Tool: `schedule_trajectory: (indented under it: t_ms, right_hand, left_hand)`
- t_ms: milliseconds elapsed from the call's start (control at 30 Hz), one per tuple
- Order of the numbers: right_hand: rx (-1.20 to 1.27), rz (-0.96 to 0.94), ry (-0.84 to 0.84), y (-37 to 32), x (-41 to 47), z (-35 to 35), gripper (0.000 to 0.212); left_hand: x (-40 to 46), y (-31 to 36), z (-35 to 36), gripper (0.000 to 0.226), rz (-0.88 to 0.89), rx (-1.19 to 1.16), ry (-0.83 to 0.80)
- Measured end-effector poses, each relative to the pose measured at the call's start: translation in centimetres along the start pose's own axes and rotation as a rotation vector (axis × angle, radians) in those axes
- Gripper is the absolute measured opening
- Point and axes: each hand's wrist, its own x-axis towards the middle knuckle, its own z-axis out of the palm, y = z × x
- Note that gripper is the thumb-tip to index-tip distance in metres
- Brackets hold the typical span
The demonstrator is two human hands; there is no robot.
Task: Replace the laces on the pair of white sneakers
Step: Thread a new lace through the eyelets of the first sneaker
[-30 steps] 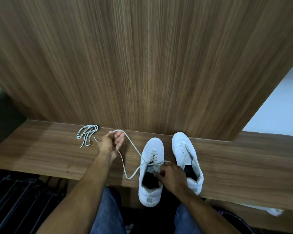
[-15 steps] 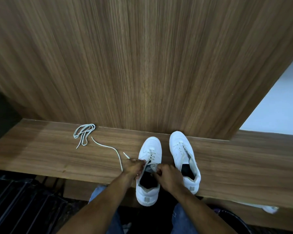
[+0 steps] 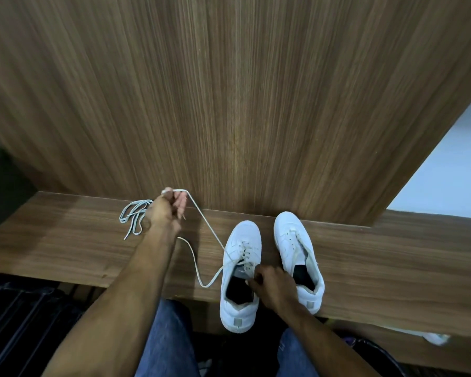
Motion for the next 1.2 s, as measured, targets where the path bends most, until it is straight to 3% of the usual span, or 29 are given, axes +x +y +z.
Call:
schedule_trajectory:
  t_ms: [67, 133, 300, 367, 467, 600, 700, 833, 1033, 1200]
  right_hand:
    - [0.006, 0.004, -0.002, 0.0, 0.1, 0.0, 0.024]
    - [0.013, 0.010, -0.001, 0.0, 0.2, 0.0, 0.024]
    - [0.021, 0.043, -0.011, -0.2, 0.1, 0.1, 0.024]
    - [0.018, 0.047, -0.009, -0.2, 0.1, 0.1, 0.023]
    - [0.018, 0.049, -0.019, -0.1, 0.2, 0.1, 0.023]
    - [0.030, 0.041, -0.016, -0.2, 0.1, 0.2, 0.026]
    - [0.018, 0.036, -0.022, -0.2, 0.1, 0.1, 0.025]
    - [0.005, 0.037, -0.020, -0.1, 0.2, 0.2, 0.018]
    - [-0.009, 0.039, -0.002, 0.0, 0.2, 0.4, 0.018]
    - [-0.009, 0.051, 0.011, 0.2, 0.3, 0.6, 0.017]
  left_hand:
    - [-0.3, 0.2, -0.2, 0.024, 0.011, 0.036, 0.017]
    - [-0.3, -1.7, -1.4, 0.025, -0.016, 0.223, -0.016]
    - [-2.3, -9.9, -6.5, 0.028, -0.363, 0.839, -0.183]
    - [-3.7, -11.9, -7.0, 0.031, -0.386, 0.962, -0.237]
    - [-4.3, -13.2, -6.7, 0.033, -0.259, 0.949, -0.231]
    - [-3.8, -12.3, -5.2, 0.023, -0.238, 0.981, -0.204]
    - [-2.9, -11.9, -4.6, 0.027, -0.134, 0.898, -0.152]
    - [-3.1, -11.8, -4.8, 0.016, -0.034, 0.831, -0.078]
    - [-2.4, -13.0, -5.2, 0.021, 0.110, 0.906, -0.011]
    - [-2.3, -13.4, -5.8, 0.014, 0.111, 1.081, 0.043]
